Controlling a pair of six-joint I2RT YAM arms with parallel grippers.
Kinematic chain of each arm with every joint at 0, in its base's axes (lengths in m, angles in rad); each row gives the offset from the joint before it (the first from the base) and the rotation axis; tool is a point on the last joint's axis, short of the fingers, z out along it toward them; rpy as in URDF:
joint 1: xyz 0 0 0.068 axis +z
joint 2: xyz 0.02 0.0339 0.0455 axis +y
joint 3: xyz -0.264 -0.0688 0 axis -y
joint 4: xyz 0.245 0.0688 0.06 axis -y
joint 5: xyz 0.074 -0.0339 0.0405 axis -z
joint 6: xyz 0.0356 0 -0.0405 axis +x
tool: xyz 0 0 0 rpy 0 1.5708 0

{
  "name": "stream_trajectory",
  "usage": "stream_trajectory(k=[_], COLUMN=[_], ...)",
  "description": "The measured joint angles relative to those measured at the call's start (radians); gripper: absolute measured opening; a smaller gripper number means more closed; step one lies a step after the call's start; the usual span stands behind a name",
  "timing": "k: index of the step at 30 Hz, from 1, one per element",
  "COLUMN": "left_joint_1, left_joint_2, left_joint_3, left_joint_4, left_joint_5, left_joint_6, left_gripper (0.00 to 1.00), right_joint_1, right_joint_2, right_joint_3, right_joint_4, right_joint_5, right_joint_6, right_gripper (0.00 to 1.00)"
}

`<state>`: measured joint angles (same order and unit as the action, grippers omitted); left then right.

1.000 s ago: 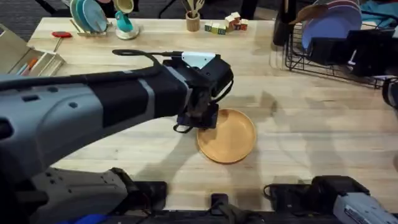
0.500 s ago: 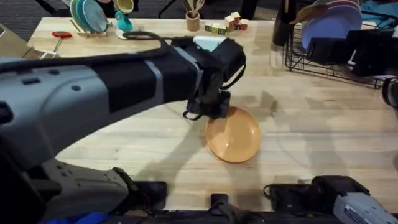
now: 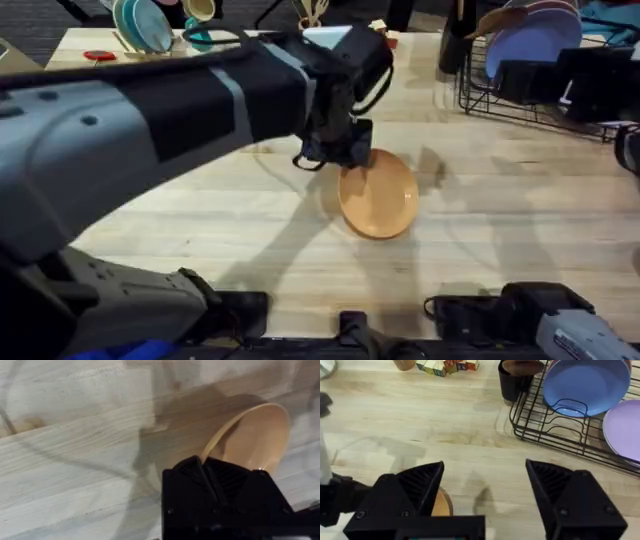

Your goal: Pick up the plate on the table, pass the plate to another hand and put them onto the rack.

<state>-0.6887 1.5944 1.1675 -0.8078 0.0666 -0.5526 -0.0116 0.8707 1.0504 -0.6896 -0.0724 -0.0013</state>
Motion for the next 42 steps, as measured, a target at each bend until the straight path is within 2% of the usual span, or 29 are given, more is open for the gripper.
stream_trajectory(k=[13, 25, 32, 42], left_joint_1=[0.134, 0.235, 0.27, 0.275], left_joint_2=[0.002, 0.002, 0.002, 0.002], left_joint_3=[0.056, 0.089, 0.089, 0.089], left_joint_4=[0.064, 0.188, 0.25, 0.266], left_joint_5=[0.136, 0.329, 0.415, 0.439], left_joint_6=[0.0, -0.006, -0.032, -0.043], left_gripper=[0.041, 0.041, 0.041, 0.041], right_joint_1=[0.0, 0.0, 0.0, 0.0], right_joint_2=[0.0, 0.025, 0.131, 0.29], right_joint_3=[0.0, 0.0, 0.0, 0.0], right_joint_4=[0.0, -0.015, -0.052, -0.05], right_joint_5=[0.0, -0.003, -0.089, -0.235], right_joint_6=[0.075, 0.173, 0.209, 0.219], right_gripper=[0.992, 0.992, 0.992, 0.992])
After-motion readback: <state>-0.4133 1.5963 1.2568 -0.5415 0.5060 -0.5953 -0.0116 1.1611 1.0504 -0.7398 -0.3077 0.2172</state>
